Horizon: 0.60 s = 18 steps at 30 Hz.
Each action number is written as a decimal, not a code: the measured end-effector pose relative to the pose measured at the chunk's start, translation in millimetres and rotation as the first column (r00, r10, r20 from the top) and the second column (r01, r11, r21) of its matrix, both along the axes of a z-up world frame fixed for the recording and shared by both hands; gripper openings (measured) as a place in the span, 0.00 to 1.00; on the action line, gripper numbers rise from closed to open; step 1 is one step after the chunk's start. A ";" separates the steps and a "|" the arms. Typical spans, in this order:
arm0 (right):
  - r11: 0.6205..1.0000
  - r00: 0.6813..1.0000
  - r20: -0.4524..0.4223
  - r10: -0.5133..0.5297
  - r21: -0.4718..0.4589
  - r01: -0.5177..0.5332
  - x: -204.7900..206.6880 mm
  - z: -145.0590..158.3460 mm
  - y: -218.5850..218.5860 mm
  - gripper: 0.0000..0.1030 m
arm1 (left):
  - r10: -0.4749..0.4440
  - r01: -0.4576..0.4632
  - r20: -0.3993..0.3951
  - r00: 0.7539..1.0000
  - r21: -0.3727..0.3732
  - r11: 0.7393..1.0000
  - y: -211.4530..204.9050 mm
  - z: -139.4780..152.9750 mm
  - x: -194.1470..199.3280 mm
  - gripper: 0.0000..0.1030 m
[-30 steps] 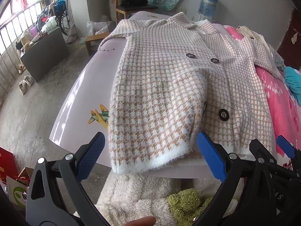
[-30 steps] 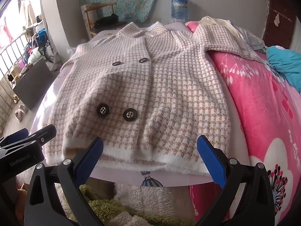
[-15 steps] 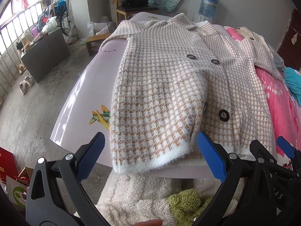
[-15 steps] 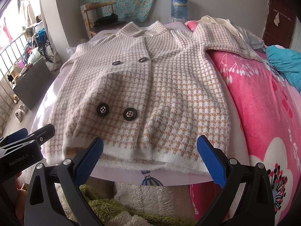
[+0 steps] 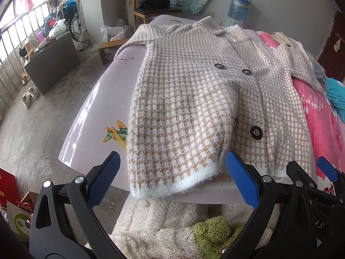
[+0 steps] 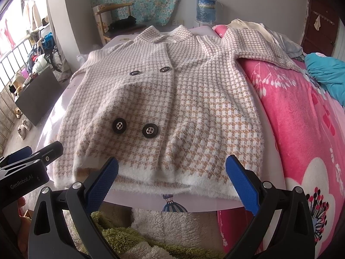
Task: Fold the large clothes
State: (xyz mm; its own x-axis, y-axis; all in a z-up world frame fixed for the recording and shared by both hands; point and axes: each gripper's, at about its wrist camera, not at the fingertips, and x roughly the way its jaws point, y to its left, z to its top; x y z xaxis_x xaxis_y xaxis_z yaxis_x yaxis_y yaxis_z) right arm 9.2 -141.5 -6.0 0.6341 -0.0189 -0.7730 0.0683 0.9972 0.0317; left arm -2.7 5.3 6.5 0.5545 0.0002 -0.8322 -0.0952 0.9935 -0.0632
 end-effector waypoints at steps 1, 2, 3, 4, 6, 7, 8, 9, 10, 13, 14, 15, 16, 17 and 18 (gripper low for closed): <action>1.000 1.000 0.000 0.000 -0.001 0.000 -0.6 0.0 0.1 0.94 | -0.001 0.001 0.000 1.000 0.000 1.000 0.0 0.0 0.0 0.92; 1.000 1.000 -0.001 0.000 0.000 0.000 -1.1 0.0 0.1 0.94 | -0.001 0.001 0.000 1.000 -0.001 1.000 -0.2 -0.5 0.0 0.92; 1.000 1.000 -0.002 0.000 0.002 0.000 -0.9 0.3 -0.1 0.94 | -0.001 0.001 0.000 1.000 0.000 1.000 -0.2 0.3 -0.4 0.92; 1.000 1.000 -0.002 0.000 0.002 0.000 -1.1 0.3 0.1 0.94 | 0.000 0.000 0.001 1.000 0.001 1.000 -0.3 0.4 -0.7 0.92; 1.000 1.000 0.000 0.000 0.000 0.000 -1.0 0.1 0.2 0.94 | 0.001 -0.001 0.002 1.000 0.000 1.000 1.1 1.6 -0.9 0.92; 1.000 1.000 0.001 0.000 -0.001 0.000 -2.3 0.3 0.5 0.94 | 0.001 -0.001 0.002 1.000 0.001 1.000 0.8 1.5 -0.7 0.92; 1.000 1.000 0.001 0.000 0.000 0.000 -2.1 0.2 0.4 0.94 | 0.001 -0.001 0.002 1.000 0.002 1.000 1.2 1.6 0.0 0.92; 1.000 1.000 0.000 0.000 0.000 0.000 -1.3 0.1 0.4 0.94 | 0.001 -0.001 0.002 1.000 0.002 1.000 1.2 1.4 -0.1 0.92; 1.000 1.000 -0.001 -0.001 0.000 0.001 -1.4 -0.3 0.5 0.94 | 0.001 -0.001 0.001 1.000 0.002 1.000 0.9 0.5 -1.0 0.92; 1.000 1.000 -0.003 0.001 0.001 -0.001 -0.4 -0.3 0.4 0.94 | 0.003 -0.003 0.001 1.000 0.001 1.000 1.4 1.2 -2.0 0.92; 1.000 1.000 -0.002 0.002 -0.001 -0.002 -1.1 1.2 1.0 0.94 | 0.003 -0.003 0.003 1.000 0.001 1.000 1.1 0.9 -2.0 0.92; 1.000 1.000 -0.001 0.001 -0.002 -0.001 -1.3 1.3 0.9 0.94 | 0.003 -0.003 0.003 1.000 0.001 1.000 1.5 1.1 -1.7 0.92; 1.000 1.000 -0.001 0.001 0.000 -0.001 -1.5 1.6 0.6 0.94 | 0.003 -0.003 0.003 1.000 0.000 1.000 1.7 0.6 -1.5 0.92; 1.000 1.000 -0.001 0.000 0.000 0.000 -0.9 0.5 0.9 0.94 | 0.003 -0.003 0.004 1.000 -0.001 1.000 1.9 0.6 -1.6 0.92; 1.000 1.000 0.000 0.000 -0.001 0.000 -1.5 1.1 1.0 0.94 | 0.004 -0.004 0.005 1.000 0.000 1.000 1.8 0.5 -2.0 0.92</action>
